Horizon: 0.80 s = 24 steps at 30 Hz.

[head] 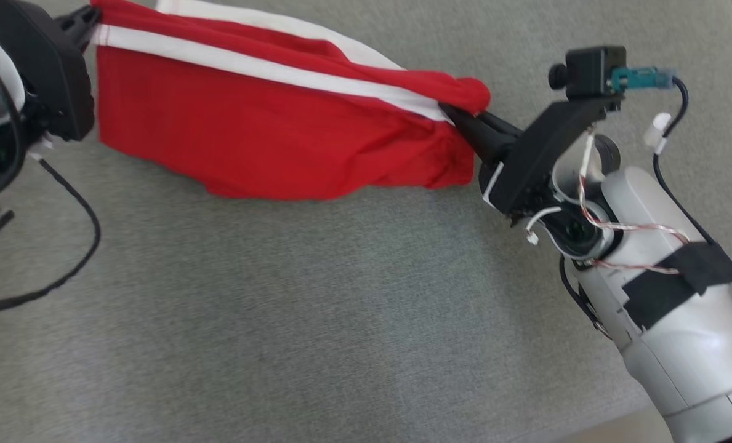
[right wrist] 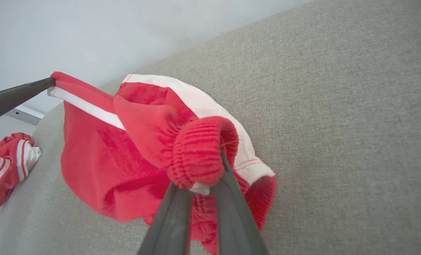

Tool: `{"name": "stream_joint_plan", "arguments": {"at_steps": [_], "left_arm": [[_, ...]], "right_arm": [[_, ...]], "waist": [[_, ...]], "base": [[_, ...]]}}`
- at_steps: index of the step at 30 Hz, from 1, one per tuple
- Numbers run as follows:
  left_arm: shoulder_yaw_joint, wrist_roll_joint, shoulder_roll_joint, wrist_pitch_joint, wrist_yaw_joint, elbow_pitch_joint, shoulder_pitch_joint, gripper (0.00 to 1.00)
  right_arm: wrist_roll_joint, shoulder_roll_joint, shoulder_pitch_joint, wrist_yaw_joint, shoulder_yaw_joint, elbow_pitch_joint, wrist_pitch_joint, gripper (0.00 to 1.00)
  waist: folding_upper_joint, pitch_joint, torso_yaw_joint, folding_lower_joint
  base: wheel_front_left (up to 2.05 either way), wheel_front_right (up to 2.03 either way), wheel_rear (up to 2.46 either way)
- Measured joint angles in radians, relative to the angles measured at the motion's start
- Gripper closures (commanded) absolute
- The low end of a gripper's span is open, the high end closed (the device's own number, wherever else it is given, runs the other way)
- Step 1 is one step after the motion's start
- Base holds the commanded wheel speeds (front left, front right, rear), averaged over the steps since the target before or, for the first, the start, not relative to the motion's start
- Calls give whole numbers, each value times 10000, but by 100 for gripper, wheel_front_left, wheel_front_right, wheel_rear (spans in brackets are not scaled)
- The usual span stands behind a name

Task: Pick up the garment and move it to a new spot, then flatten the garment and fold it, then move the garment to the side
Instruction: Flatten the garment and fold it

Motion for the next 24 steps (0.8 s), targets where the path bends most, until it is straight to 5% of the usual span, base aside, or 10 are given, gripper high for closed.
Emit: {"name": "stream_joint_plan", "arguments": {"at_steps": [13, 14, 15, 16, 24], "left_arm": [[-1101, -92, 46, -497, 0, 903, -1132, 100], [-1185, -92, 56, -627, 0, 907, -1156, 91], [-1264, -92, 19, -803, 0, 959, -1179, 17], [-1333, -92, -27, -955, 0, 1049, -1236, 0], [-1572, -393, -278, -2234, 0, 1747, -1459, 0]], "right_arm": [[-205, 458, -910, 61, 253, 1101, -483, 100], [-228, 472, -958, 77, 265, 1154, -558, 90], [-226, 474, -974, 79, 245, 1166, -654, 40], [-224, 474, -976, 90, 226, 1200, -744, 0], [-150, 424, -983, 165, -31, 1551, -1524, 0]], "waist": [[0, 881, -584, -1], [0, 914, -597, -1], [-1, 938, -601, -1], [-1, 949, -588, -1], [-1, 725, -369, -2]], "base": [[0, 0, 0], [0, 0, 0], [0, 0, 0], [0, 0, 0], [0, 0, 0]]}}
